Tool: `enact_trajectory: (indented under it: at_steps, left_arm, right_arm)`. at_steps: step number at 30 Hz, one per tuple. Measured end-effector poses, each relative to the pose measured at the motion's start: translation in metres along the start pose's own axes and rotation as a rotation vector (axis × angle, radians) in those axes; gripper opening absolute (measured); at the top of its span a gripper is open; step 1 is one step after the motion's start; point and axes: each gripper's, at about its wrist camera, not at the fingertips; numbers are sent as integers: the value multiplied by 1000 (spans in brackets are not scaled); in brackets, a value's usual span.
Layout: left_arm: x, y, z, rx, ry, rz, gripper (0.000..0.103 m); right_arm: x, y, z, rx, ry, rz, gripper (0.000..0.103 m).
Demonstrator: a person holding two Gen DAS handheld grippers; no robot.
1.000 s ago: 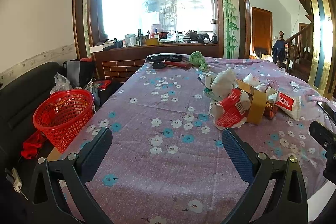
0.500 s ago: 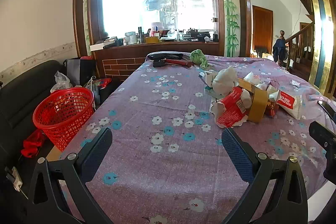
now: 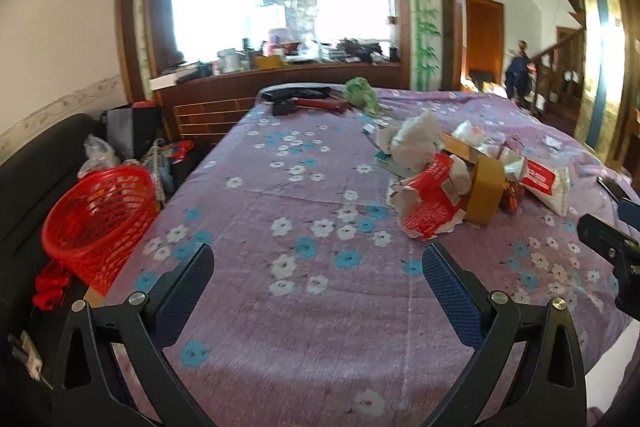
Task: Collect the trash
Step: 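Grasp the red-and-white paper packet with the left tool while the right tool grasps the yellow tape roll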
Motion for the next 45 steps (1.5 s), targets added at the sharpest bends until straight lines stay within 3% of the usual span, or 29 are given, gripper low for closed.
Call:
enact_trajectory:
  at_steps: [5,10,12,16,17,18,20,24,31,37,41,42,44,45]
  left_arm:
    - [-28,0,-30,-52,41,146,103]
    - [-68,-17,-58,-135,87,243,99]
    - [-82,-28,-61,-175,112,268,86]
    - [-112,-46,-68,-222,163,296,71]
    - [-116,-49,-68,-226,170,303,63]
    - [-121,-51,-68,-228,183,311,48]
    - [-127,-55,-67,-225,204,333,32]
    - [-127,-58,-64,-215,199,352,17]
    - [-100,-31,-52,-105,164,381,15]
    - [-78,-5,-32,-63,161,337,15]
    - [-78,5,-20,-41,191,318,15]
    - [-79,6,-18,-39,197,316,15]
    - [-82,7,-16,-38,210,314,16]
    - [-83,7,-15,-38,213,312,16]
  right_arm:
    - [-20,-9,-13,-57,93,-65,66]
    - [-29,-21,-21,-102,115,-69,66]
    - [-31,-24,-23,-106,118,-63,66]
    - [-36,-32,-27,-112,124,-53,66]
    - [-37,-34,-27,-115,127,-53,66]
    - [-39,-36,-29,-122,133,-56,66]
    - [-44,-39,-32,-139,148,-63,66]
    - [-53,-42,-38,-167,175,-84,66]
    - [-76,-24,-49,-183,238,-136,66]
    - [-102,8,-53,-169,282,-169,66]
    - [-126,28,-52,-132,292,-97,63]
    - [-131,30,-51,-116,290,-63,62]
    - [-139,29,-48,-111,311,-41,43]
    - [-141,27,-47,-111,315,-25,40]
Point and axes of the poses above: each gripper's, at about its wrist camera, not at the fingertips, and x roughly against the way its jaws point, y to its left, z to its underside, and after that the axes turned 15 degrees about -x, right-handed
